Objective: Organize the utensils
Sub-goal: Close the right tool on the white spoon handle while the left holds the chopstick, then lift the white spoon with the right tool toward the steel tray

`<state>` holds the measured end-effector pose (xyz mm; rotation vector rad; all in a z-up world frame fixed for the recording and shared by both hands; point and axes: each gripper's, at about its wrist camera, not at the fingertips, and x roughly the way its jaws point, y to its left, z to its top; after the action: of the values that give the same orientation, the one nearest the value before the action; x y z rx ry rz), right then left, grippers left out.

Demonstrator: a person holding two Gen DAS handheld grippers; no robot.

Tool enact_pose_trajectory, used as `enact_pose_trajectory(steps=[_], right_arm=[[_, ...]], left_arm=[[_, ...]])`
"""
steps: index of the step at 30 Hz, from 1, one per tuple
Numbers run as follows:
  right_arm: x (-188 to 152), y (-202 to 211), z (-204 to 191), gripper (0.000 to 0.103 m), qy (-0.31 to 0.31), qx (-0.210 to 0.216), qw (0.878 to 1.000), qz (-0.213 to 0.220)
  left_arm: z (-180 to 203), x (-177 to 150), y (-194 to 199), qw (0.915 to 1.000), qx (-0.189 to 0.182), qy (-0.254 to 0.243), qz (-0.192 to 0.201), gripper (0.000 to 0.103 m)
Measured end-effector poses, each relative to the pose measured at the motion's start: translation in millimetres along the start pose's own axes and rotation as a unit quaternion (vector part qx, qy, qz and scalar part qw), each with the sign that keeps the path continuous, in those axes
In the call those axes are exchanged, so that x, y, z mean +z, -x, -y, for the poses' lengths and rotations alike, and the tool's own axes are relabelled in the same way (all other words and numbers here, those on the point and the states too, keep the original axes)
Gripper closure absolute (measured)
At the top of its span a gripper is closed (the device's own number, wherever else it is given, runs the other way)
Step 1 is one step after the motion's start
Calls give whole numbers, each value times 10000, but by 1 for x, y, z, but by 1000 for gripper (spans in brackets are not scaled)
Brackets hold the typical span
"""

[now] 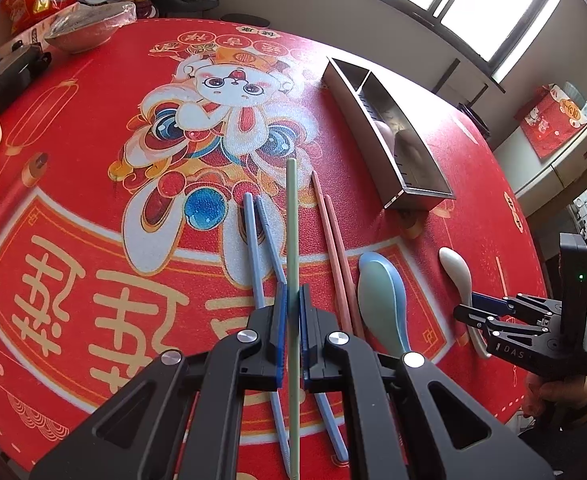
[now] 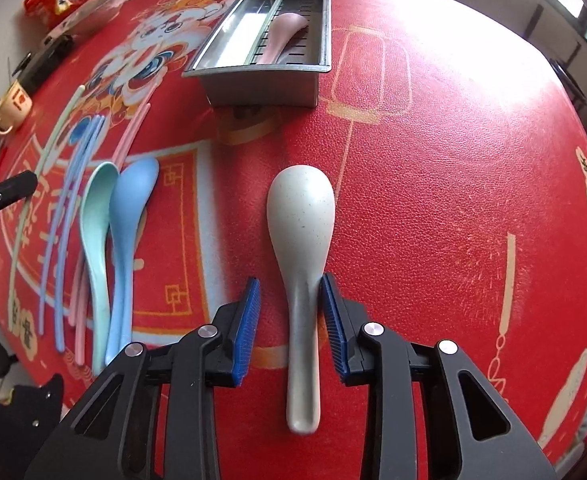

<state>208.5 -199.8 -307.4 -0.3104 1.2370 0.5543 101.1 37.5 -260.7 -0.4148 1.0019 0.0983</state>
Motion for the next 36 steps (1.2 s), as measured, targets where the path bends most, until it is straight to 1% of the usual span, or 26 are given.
enact_pose_trajectory(steps=[3,4,9,12,17,26,27,29,34,36], right_arm=[[0,1,4,82,-34,26,10000,53],[0,1,5,83,-28,48,10000,75],[1,0,7,84,-51,132,9998,156],[3,2,16,84,-303,434,9984,192],[6,13,26,84,-608,661,9951,420],[13,31,21,85,-561,890,9915,769],[13,33,23,103,-555,890,9913,796],[15,35,23,103,-558,915,9908,822],[16,25,20,103,-558,897,9925,609],[17,22,17,99,-505,856,9935,550]], left_arm=[[0,1,-1,10000,-15,6,-14,97],[-1,1,-2,10000,-16,14,-18,97],[-3,1,-3,10000,-24,74,-37,97],[-4,1,-4,10000,-19,81,-39,97],[-6,2,-3,10000,-1,96,-29,97],[-6,3,-3,10000,2,87,-17,97],[-6,3,-3,10000,5,92,-19,97],[-7,3,-3,9999,12,106,-22,97],[-8,3,-3,9999,20,120,-22,97],[-8,3,-2,9999,28,118,-23,97]])
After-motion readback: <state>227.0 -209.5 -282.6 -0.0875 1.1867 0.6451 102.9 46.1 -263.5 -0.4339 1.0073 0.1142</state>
